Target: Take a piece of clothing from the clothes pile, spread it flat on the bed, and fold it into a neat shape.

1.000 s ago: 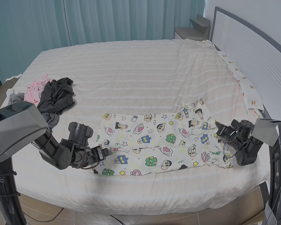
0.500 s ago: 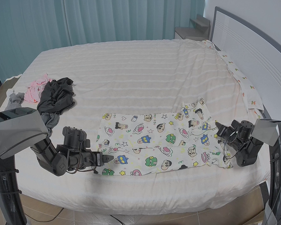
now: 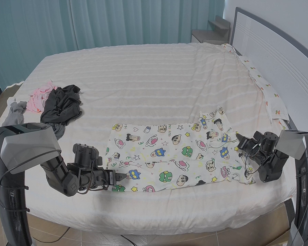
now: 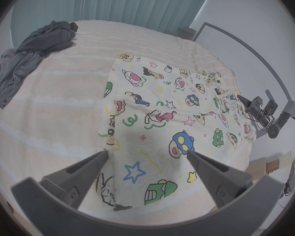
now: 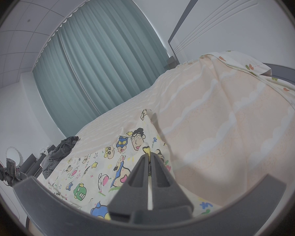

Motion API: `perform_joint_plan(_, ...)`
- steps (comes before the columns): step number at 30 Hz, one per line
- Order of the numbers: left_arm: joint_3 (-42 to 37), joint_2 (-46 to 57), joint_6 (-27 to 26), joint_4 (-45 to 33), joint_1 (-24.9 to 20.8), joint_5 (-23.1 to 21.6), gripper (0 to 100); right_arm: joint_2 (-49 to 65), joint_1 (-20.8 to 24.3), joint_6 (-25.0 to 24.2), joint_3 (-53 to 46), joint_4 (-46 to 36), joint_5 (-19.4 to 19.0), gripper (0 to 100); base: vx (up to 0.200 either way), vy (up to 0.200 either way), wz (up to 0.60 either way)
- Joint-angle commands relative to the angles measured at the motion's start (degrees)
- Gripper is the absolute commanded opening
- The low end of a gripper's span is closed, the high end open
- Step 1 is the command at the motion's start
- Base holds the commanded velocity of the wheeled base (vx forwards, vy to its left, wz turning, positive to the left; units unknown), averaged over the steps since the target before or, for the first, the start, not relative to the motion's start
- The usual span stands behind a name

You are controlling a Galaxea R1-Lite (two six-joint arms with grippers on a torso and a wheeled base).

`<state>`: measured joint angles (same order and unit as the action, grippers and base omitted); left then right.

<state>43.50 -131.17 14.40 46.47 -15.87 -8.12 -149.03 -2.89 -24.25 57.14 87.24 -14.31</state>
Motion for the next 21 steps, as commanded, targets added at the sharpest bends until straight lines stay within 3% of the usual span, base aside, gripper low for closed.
perform_joint_plan(1, -0.1, -0.8, 0.0, 0.0, 0.0, 0.0, 0, 0.1, 0.0, 0.0, 0.1, 0.0, 0.0, 0, 0.0, 0.0, 0.0)
perform_joint_plan(21, -5.6, 2.3, 0.0, 0.4, 1.4, 0.4, 0, 0.1, 0.0, 0.0, 0.2, 0.0, -0.1, 0, 0.0, 0.0, 0.0)
